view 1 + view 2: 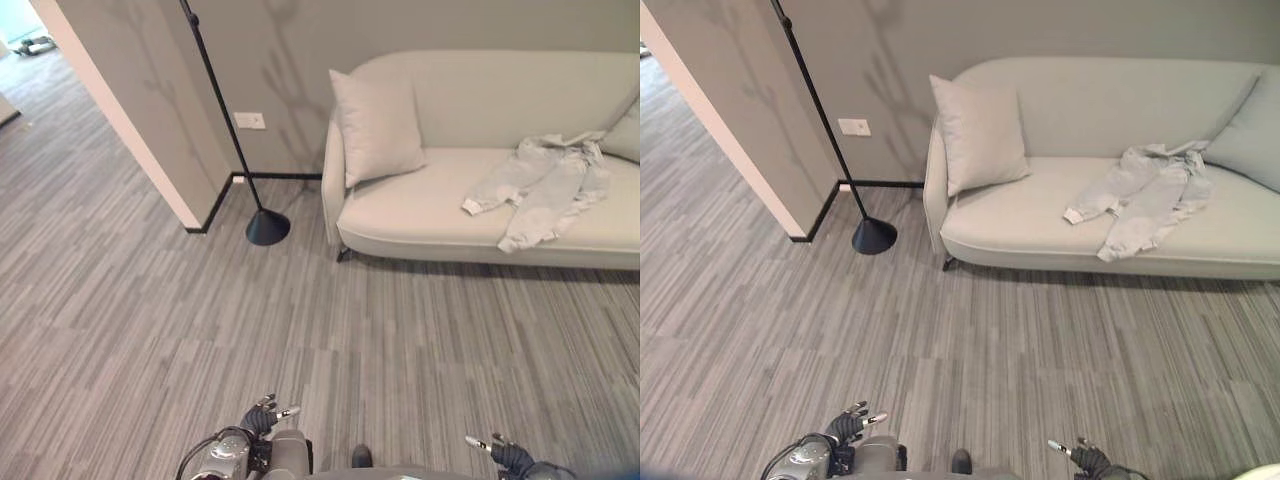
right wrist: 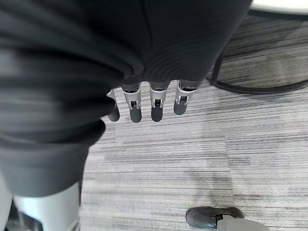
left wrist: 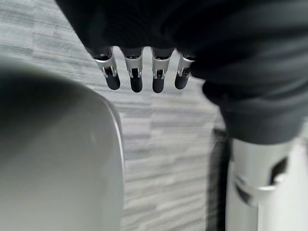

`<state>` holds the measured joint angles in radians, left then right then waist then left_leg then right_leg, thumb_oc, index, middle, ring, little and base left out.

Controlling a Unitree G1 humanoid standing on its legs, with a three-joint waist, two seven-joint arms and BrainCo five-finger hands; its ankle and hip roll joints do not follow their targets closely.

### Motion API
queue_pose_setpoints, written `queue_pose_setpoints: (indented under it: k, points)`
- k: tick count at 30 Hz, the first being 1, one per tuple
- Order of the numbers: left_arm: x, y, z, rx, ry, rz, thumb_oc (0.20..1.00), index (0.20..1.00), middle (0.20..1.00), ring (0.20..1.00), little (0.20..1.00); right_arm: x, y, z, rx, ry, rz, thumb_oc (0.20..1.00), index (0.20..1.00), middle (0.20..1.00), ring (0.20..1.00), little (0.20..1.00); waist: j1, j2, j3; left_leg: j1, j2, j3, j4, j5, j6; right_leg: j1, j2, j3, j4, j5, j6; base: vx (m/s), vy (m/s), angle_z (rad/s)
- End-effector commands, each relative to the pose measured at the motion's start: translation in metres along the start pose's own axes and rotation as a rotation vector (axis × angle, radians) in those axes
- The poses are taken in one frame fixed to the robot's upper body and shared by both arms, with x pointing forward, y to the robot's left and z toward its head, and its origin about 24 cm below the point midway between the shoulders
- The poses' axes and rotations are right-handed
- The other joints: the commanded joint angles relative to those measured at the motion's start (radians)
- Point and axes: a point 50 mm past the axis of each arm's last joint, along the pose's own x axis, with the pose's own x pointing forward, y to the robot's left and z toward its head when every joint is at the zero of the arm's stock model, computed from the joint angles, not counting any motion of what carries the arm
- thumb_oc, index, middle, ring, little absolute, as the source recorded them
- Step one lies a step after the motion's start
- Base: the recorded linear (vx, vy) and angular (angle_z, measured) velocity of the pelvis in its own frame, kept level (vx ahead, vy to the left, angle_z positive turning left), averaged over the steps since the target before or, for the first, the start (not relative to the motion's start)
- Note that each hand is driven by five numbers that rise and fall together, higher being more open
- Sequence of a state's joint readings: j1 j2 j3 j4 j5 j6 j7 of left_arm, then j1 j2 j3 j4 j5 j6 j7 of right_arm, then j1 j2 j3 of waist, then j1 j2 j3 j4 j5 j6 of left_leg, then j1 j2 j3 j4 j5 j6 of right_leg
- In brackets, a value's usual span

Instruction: Hang the clothes on the sofa on the clothes rack.

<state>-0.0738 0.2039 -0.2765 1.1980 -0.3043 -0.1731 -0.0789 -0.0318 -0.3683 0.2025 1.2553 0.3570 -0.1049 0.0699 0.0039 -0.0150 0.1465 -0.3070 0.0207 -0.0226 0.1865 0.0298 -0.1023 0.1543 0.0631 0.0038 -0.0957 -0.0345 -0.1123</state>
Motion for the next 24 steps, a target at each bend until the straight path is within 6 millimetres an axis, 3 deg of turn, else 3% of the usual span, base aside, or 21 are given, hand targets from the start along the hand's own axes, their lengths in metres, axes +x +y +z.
queue_pose_setpoints:
  k: [1, 3, 6, 7, 10, 12, 13, 15, 16, 17, 18, 19, 20, 21, 22, 23, 24]
  points:
    - [0.001, -0.004, 0.003, 0.021, -0.023, -0.015, 1.000, 1.000, 1.000, 1.000, 1.000, -0.005, -0.013, -0.010, 0.010, -0.010, -0.034, 1.000, 1.000, 1.000, 1.000, 1.000, 0.038, 0.009, -0.012, 0.125, -0.055, 0.028, -0.179, 0.112, 0.056, 0.027, -0.007, 0.082, 0.008, -0.001, 0.156, 0.39, 0.019, -0.41]
    - [0.001, -0.005, 0.003, 0.036, -0.019, -0.013, 1.000, 1.000, 1.000, 1.000, 1.000, -0.005, -0.010, -0.010, 0.002, -0.007, -0.029, 1.000, 1.000, 1.000, 1.000, 1.000, 0.049, 0.012, -0.008, 0.066, -0.060, 0.109, -0.266, 0.141, 0.039, 0.071, 0.001, 0.095, 0.008, -0.027, 0.146, 0.31, 0.018, -0.57]
    - [-0.001, -0.001, -0.003, -0.001, -0.002, 0.001, 1.000, 1.000, 1.000, 1.000, 1.000, -0.004, -0.001, -0.015, -0.037, 0.016, 0.006, 1.000, 1.000, 1.000, 1.000, 1.000, 0.063, 0.028, -0.050, 0.128, -0.079, 0.075, -0.274, 0.167, 0.048, 0.112, 0.008, 0.124, 0.009, -0.054, 0.146, 0.39, 0.085, -0.33]
    - [-0.001, 0.000, -0.004, -0.005, 0.001, 0.005, 1.000, 1.000, 1.000, 1.000, 1.000, -0.004, 0.000, -0.016, -0.050, 0.026, 0.011, 1.000, 1.000, 1.000, 1.000, 1.000, 0.069, 0.020, -0.066, 0.146, -0.089, 0.059, -0.274, 0.173, 0.049, 0.131, -0.004, 0.134, 0.008, -0.068, 0.152, 0.56, 0.148, -0.59]
    - [-0.003, 0.008, -0.011, -0.005, 0.030, 0.029, 1.000, 1.000, 1.000, 1.000, 1.000, -0.004, 0.011, -0.020, -0.084, 0.050, 0.056, 1.000, 1.000, 1.000, 1.000, 1.000, 0.076, -0.008, -0.128, 0.213, -0.108, 0.065, -0.274, 0.123, 0.081, 0.122, -0.083, 0.141, 0.135, -0.064, 0.203, 0.48, 0.145, -0.43]
    - [-0.003, 0.009, -0.008, 0.003, 0.021, 0.030, 1.000, 1.000, 1.000, 1.000, 1.000, -0.002, 0.010, -0.015, -0.092, 0.038, 0.055, 1.000, 1.000, 1.000, 1.000, 1.000, 0.076, -0.022, -0.124, 0.256, -0.126, 0.076, -0.274, 0.088, 0.111, 0.053, -0.118, 0.135, 0.317, 0.022, 0.255, 0.30, 0.120, -0.53]
    - [-0.003, 0.012, -0.005, 0.017, 0.013, 0.034, 1.000, 1.000, 1.000, 1.000, 1.000, -0.002, 0.008, -0.012, -0.079, 0.029, 0.051, 1.000, 1.000, 1.000, 1.000, 1.000, 0.066, -0.020, -0.106, 0.289, -0.119, 0.077, -0.274, 0.066, 0.131, -0.046, -0.122, 0.133, 0.496, 0.131, 0.289, 0.21, 0.107, -0.22]
    - [-0.001, 0.014, -0.001, 0.030, 0.010, 0.038, 1.000, 1.000, 1.000, 1.000, 1.000, -0.002, 0.010, -0.012, -0.077, 0.024, 0.051, 1.000, 1.000, 1.000, 1.000, 1.000, 0.061, -0.005, -0.089, 0.323, -0.102, 0.071, -0.274, 0.041, 0.141, -0.128, -0.151, 0.070, 0.594, 0.149, 0.283, 0.15, 0.067, 0.06]
    - [-0.001, 0.014, 0.001, 0.039, 0.007, 0.037, 1.000, 1.000, 1.000, 1.000, 1.000, -0.002, 0.010, -0.013, -0.076, 0.028, 0.051, 1.000, 1.000, 1.000, 1.000, 1.000, 0.059, 0.000, -0.087, 0.335, -0.094, 0.071, -0.274, 0.030, 0.142, -0.149, -0.179, 0.027, 0.580, 0.124, 0.268, 0.11, 0.030, 0.25]
    - [-0.001, 0.014, 0.001, 0.039, 0.007, 0.037, 1.000, 1.000, 1.000, 1.000, 1.000, -0.002, 0.010, -0.013, -0.076, 0.028, 0.051, 1.000, 1.000, 1.000, 1.000, 1.000, 0.056, -0.002, -0.085, 0.338, -0.097, 0.068, -0.274, 0.030, 0.142, -0.146, -0.182, 0.024, 0.582, 0.120, 0.268, 0.18, -0.033, 0.28]
    - [0.000, 0.015, 0.007, 0.046, -0.010, 0.042, 1.000, 1.000, 1.000, 1.000, 1.000, -0.003, 0.010, -0.016, -0.072, 0.036, 0.045, 1.000, 1.000, 1.000, 1.000, 1.000, 0.053, 0.016, -0.086, 0.353, -0.069, 0.061, -0.274, 0.001, 0.133, -0.172, -0.240, -0.070, 0.467, 0.048, 0.239, 0.19, -0.088, 0.26]
    - [0.001, 0.015, 0.010, 0.048, -0.019, 0.041, 1.000, 1.000, 1.000, 1.000, 1.000, -0.003, 0.009, -0.015, -0.065, 0.034, 0.043, 1.000, 1.000, 1.000, 1.000, 1.000, 0.045, 0.017, -0.080, 0.358, -0.062, 0.054, -0.274, -0.006, 0.126, -0.178, -0.259, -0.095, 0.398, 0.045, 0.239, 0.19, -0.088, 0.33]
    - [0.001, 0.015, 0.010, 0.048, -0.019, 0.041, 1.000, 1.000, 1.000, 1.000, 1.000, -0.003, 0.009, -0.015, -0.065, 0.034, 0.043, 1.000, 1.000, 1.000, 1.000, 1.000, 0.042, 0.018, -0.077, 0.362, -0.062, 0.050, -0.274, -0.007, 0.126, -0.172, -0.259, -0.099, 0.395, 0.044, 0.239, 0.11, -0.099, 0.37]
    - [0.002, 0.014, 0.013, 0.051, -0.028, 0.038, 1.000, 1.000, 1.000, 1.000, 1.000, -0.002, 0.009, -0.014, -0.058, 0.031, 0.038, 1.000, 1.000, 1.000, 1.000, 1.000, 0.034, 0.017, -0.071, 0.368, -0.059, 0.041, -0.274, -0.017, 0.121, -0.181, -0.268, -0.096, 0.313, 0.056, 0.246, 0.15, -0.146, 0.42]
    - [0.003, 0.011, 0.014, 0.064, -0.036, 0.032, 1.000, 1.000, 1.000, 1.000, 1.000, -0.002, 0.012, -0.013, -0.048, 0.028, 0.044, 1.000, 1.000, 1.000, 1.000, 1.000, 0.019, 0.009, -0.066, 0.387, -0.059, 0.031, -0.274, -0.039, 0.111, -0.198, -0.283, -0.046, 0.181, 0.103, 0.271, 0.14, -0.143, 0.38]
    - [0.002, 0.011, 0.014, 0.064, -0.036, 0.032, 1.000, 1.000, 1.000, 1.000, 1.000, -0.002, 0.012, -0.013, -0.048, 0.028, 0.044, 1.000, 1.000, 1.000, 1.000, 1.000, 0.019, 0.010, -0.063, 0.391, -0.058, 0.031, -0.274, -0.040, 0.111, -0.192, -0.282, -0.047, 0.177, 0.104, 0.271, 0.18, -0.213, 0.29]
    - [0.003, 0.009, 0.014, 0.073, -0.035, 0.027, 1.000, 1.000, 1.000, 1.000, 1.000, -0.001, 0.015, -0.010, -0.046, 0.017, 0.052, 1.000, 1.000, 1.000, 1.000, 1.000, 0.009, 0.000, -0.058, 0.402, -0.048, 0.026, -0.274, -0.050, 0.102, -0.233, -0.299, 0.002, 0.123, 0.167, 0.297, 0.14, -0.203, 0.14]
